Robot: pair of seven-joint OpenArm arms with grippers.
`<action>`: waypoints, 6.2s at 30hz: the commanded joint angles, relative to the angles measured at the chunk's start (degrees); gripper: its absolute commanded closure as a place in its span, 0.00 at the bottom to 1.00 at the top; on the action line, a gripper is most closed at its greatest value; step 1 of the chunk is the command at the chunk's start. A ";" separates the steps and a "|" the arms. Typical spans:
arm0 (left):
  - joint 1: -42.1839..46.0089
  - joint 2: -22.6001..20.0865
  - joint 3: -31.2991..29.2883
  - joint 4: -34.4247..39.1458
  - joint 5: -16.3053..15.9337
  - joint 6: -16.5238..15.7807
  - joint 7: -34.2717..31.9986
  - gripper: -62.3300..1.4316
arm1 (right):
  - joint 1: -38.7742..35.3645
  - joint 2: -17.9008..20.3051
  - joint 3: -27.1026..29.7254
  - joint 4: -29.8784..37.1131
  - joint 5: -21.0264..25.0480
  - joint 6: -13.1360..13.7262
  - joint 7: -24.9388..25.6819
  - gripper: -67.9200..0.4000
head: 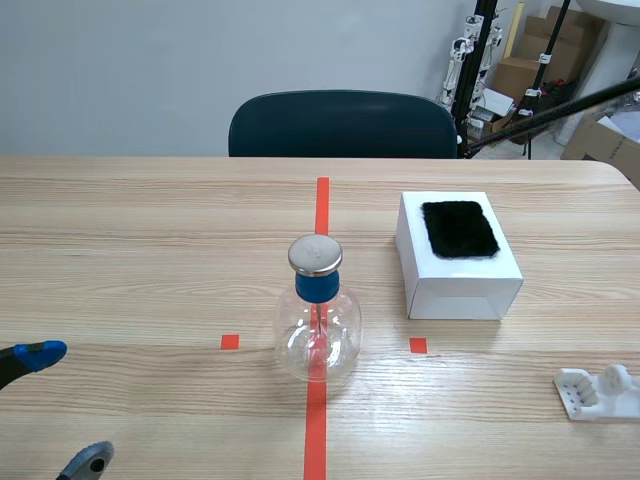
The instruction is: Do the electroscope experiment. rub the rod on the fur
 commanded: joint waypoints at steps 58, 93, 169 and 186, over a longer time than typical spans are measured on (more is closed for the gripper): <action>0.11 -0.50 -0.37 0.31 -0.61 -0.09 -1.16 0.00 | 30.99 -22.12 -18.47 -15.43 -19.47 4.26 3.65 0.99; 0.11 -0.50 -0.37 0.31 -0.61 -0.09 -1.18 0.00 | 28.22 -32.70 -18.84 -15.76 -30.49 9.31 5.25 0.99; 0.11 -0.50 -0.37 0.31 -0.61 -0.09 -1.18 0.00 | 21.59 -27.45 -18.73 -13.73 -24.06 8.46 1.60 0.99; 0.11 -0.50 -0.37 0.31 -0.61 -0.09 -1.18 0.00 | 21.59 -26.84 -18.71 -13.77 -26.71 8.50 -0.09 0.99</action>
